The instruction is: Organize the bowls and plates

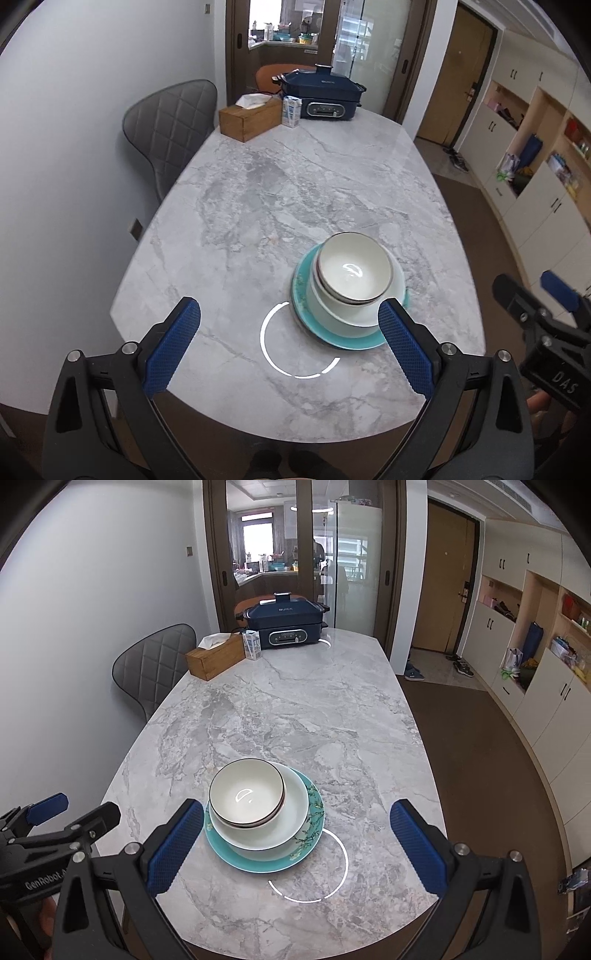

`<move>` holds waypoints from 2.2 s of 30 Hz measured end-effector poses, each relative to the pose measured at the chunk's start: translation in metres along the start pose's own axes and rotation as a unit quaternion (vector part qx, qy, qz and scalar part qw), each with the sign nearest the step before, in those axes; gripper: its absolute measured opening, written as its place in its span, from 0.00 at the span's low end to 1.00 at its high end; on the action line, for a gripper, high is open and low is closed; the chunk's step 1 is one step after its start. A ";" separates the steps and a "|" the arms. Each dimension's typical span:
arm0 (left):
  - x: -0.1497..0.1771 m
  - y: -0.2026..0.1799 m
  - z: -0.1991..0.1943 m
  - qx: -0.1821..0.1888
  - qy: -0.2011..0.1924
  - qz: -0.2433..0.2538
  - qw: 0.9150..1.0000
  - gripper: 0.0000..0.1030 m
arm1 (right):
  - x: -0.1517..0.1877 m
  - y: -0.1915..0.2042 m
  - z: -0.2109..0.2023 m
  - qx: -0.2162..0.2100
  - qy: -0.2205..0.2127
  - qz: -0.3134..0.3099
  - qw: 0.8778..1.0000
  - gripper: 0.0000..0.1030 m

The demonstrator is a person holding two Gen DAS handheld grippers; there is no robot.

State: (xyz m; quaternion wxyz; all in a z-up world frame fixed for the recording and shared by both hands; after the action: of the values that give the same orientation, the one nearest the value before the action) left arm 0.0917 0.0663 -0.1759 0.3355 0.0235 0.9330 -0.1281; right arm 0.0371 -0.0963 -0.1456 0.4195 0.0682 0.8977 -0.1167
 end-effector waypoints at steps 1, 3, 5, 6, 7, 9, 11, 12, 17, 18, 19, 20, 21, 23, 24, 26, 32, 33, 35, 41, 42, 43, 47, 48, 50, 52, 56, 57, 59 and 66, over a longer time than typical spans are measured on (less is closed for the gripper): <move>0.000 -0.001 -0.002 -0.005 -0.003 0.008 1.000 0.95 | 0.000 0.001 -0.002 0.000 -0.001 -0.001 1.000 1.00; 0.000 -0.003 -0.003 0.002 0.002 0.018 1.000 0.95 | 0.000 0.003 -0.009 0.002 -0.003 -0.001 1.000 1.00; 0.000 -0.003 -0.005 0.001 0.005 0.018 1.000 0.95 | 0.000 0.004 -0.014 0.009 0.000 -0.001 1.000 1.00; 0.001 -0.005 -0.006 0.008 0.009 0.019 1.000 0.95 | 0.002 0.005 -0.017 0.010 0.002 0.000 1.000 1.00; 0.002 -0.007 -0.007 0.015 0.010 0.017 1.000 0.95 | 0.002 0.006 -0.020 0.007 0.003 0.002 1.000 1.00; 0.003 -0.008 -0.013 0.017 0.004 0.014 1.000 0.95 | 0.005 0.005 -0.026 0.008 0.008 0.009 1.000 1.00; 0.004 -0.011 -0.018 0.021 0.003 0.015 1.000 0.95 | 0.007 0.002 -0.030 0.014 0.019 0.016 1.000 1.00; 0.005 -0.013 -0.020 0.025 0.003 0.015 1.000 0.95 | 0.008 0.000 -0.033 0.013 0.021 0.017 1.000 1.00; 0.005 -0.023 -0.034 0.029 0.001 0.019 0.999 0.95 | 0.012 -0.007 -0.050 0.032 0.012 -0.002 0.999 1.00; 0.005 -0.024 -0.037 0.030 0.000 0.018 0.999 0.95 | 0.012 -0.009 -0.053 0.030 0.010 0.000 1.000 1.00; 0.004 -0.025 -0.040 0.034 -0.002 0.016 0.999 0.95 | 0.012 -0.012 -0.057 0.028 0.009 0.004 1.000 1.00; 0.004 -0.027 -0.042 0.035 -0.004 0.015 0.999 0.95 | 0.012 -0.014 -0.058 0.028 0.008 0.008 1.000 1.00; 0.003 -0.028 -0.046 0.033 -0.007 0.015 0.999 0.95 | 0.011 -0.017 -0.060 0.030 0.007 0.011 0.999 1.00; 0.003 -0.029 -0.050 0.026 -0.012 0.019 0.999 0.95 | 0.011 -0.022 -0.063 0.035 0.008 0.014 0.999 1.00; 0.004 -0.030 -0.051 0.025 -0.011 0.019 0.999 0.95 | 0.010 -0.025 -0.064 0.034 0.009 0.017 0.999 1.00; 0.006 -0.032 -0.053 0.023 -0.011 0.020 0.999 0.95 | 0.010 -0.027 -0.065 0.032 0.011 0.022 0.999 1.00; 0.011 -0.037 -0.062 0.013 -0.018 0.029 0.999 0.95 | 0.009 -0.023 -0.074 0.029 0.005 0.014 0.999 1.00; 0.011 -0.037 -0.063 0.012 -0.018 0.030 0.999 0.95 | 0.009 -0.023 -0.075 0.029 0.004 0.013 0.999 1.00; 0.013 -0.036 -0.064 0.010 -0.017 0.028 0.999 0.95 | 0.010 -0.022 -0.076 0.028 0.006 0.015 0.999 1.00; 0.016 -0.035 -0.069 0.008 -0.021 0.023 0.999 0.95 | 0.010 -0.021 -0.078 0.023 0.011 0.019 1.000 1.00; 0.017 -0.035 -0.070 0.007 -0.021 0.023 0.999 0.95 | 0.010 -0.020 -0.079 0.022 0.009 0.017 1.000 1.00; 0.017 -0.035 -0.070 0.006 -0.022 0.022 1.000 0.95 | 0.010 -0.021 -0.080 0.021 0.009 0.015 1.000 1.00; 0.018 -0.035 -0.072 0.007 -0.022 0.018 1.000 0.95 | 0.010 -0.021 -0.081 0.019 0.009 0.014 1.000 1.00; 0.017 -0.034 -0.071 0.007 -0.021 0.020 1.000 0.95 | 0.011 -0.020 -0.081 0.020 0.010 0.014 1.000 1.00; 0.016 -0.034 -0.072 0.009 -0.023 0.021 0.999 0.95 | 0.011 -0.020 -0.078 0.019 0.013 0.012 1.000 1.00; 0.017 -0.036 -0.074 0.008 -0.025 0.021 0.999 0.95 | 0.011 -0.020 -0.079 0.019 0.014 0.012 1.000 1.00; 0.017 -0.038 -0.074 0.005 -0.024 0.019 1.000 0.95 | 0.010 -0.019 -0.076 0.018 0.016 0.012 1.000 1.00; 0.018 -0.039 -0.073 0.003 -0.025 0.019 1.000 0.95 | 0.011 -0.018 -0.077 0.018 0.016 0.011 1.000 1.00; 0.017 -0.041 -0.075 0.001 -0.026 0.017 1.000 0.95 | 0.011 -0.019 -0.073 0.017 0.018 0.010 1.000 1.00; 0.017 -0.042 -0.075 0.000 -0.026 0.016 1.000 0.95 | 0.014 -0.020 -0.066 0.013 0.026 0.009 1.000 1.00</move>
State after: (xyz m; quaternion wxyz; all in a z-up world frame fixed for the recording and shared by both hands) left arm 0.0271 0.0440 -0.1219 0.3615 0.0351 0.9236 -0.1228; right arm -0.0252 -0.0974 -0.1125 0.3963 0.0842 0.9059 -0.1228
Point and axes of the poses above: each gripper's, at about its wrist camera, not at the fingertips, and z roughly the way its jaws point, y to its left, x to its underside, the point moved 8 cm from there along z, roughly the way its jaws point, and after that the axes turned 11 degrees about x, right-handed, at the moved point
